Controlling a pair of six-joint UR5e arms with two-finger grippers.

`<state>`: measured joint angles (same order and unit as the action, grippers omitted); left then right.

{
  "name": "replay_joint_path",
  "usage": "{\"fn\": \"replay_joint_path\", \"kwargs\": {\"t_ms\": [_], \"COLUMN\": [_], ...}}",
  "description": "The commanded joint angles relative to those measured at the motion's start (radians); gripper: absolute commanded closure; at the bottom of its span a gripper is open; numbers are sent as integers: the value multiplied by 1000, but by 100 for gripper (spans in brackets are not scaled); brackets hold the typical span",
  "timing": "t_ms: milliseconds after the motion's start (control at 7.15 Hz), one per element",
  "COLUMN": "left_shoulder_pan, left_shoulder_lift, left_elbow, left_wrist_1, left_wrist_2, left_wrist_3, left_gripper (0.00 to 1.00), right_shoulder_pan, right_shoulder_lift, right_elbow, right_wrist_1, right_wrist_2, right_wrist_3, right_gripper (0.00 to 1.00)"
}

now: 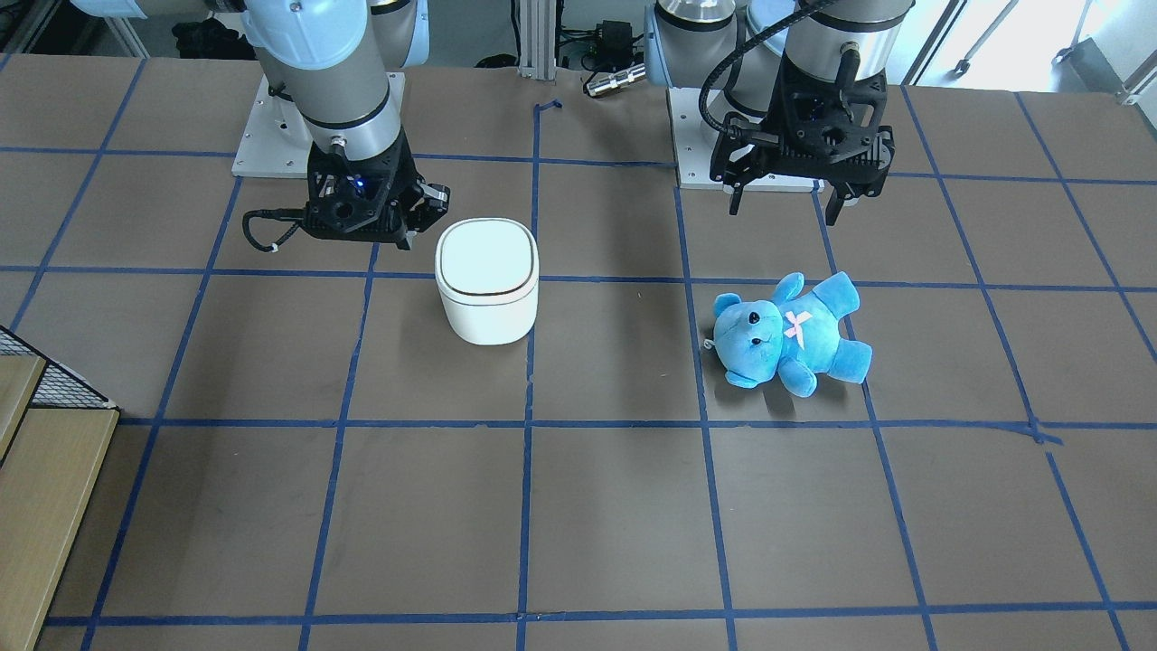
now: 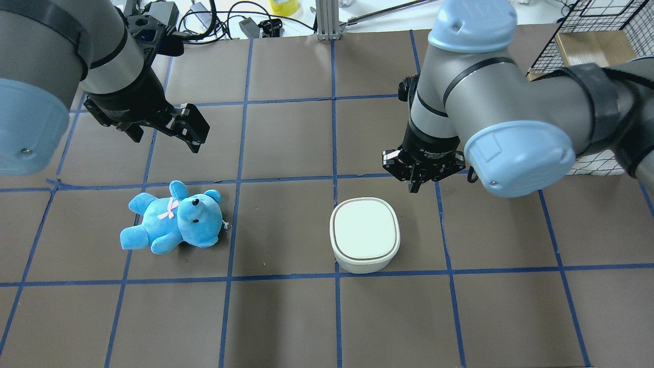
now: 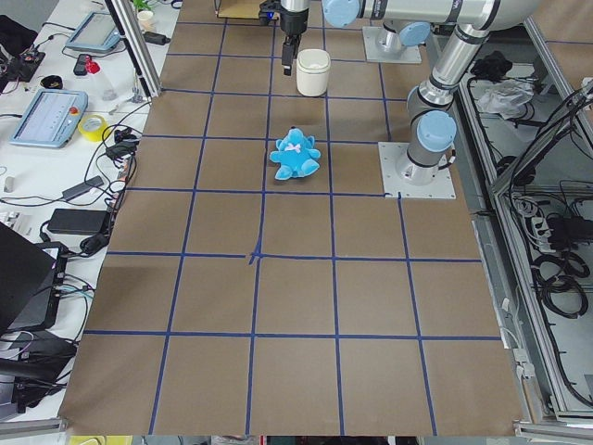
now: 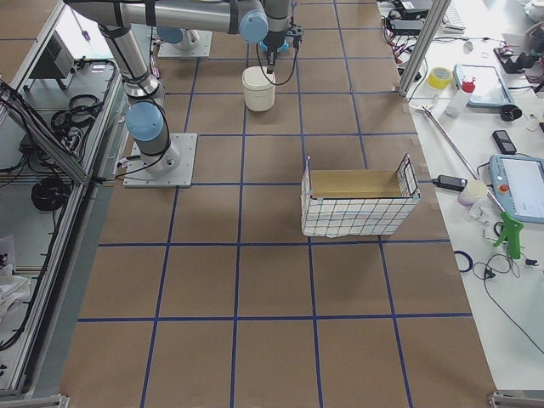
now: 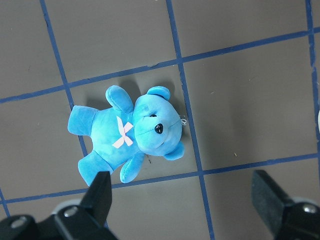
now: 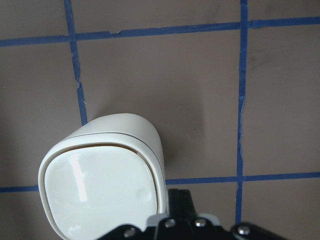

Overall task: Open trash can with right arm
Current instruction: 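Move the right gripper over the white trash can lid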

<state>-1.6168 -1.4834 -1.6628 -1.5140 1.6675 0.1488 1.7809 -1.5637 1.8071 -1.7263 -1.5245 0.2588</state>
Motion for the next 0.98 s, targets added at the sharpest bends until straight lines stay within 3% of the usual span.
{"fn": "replay_joint_path", "kwargs": {"t_ms": [0,839], "left_shoulder_pan": [0,0], "left_shoulder_lift": [0,0], "left_elbow": [0,0], "left_wrist_1": [0,0], "left_wrist_2": [0,0], "left_wrist_3": [0,0], "left_gripper": [0,0], "right_shoulder_pan": [38,61], "right_shoulder_lift": [27,59], "right_elbow": [24,112], "right_wrist_1": [-27,-110], "right_wrist_2": [15,58], "right_wrist_3": [14,14], "right_gripper": [100,100]}}
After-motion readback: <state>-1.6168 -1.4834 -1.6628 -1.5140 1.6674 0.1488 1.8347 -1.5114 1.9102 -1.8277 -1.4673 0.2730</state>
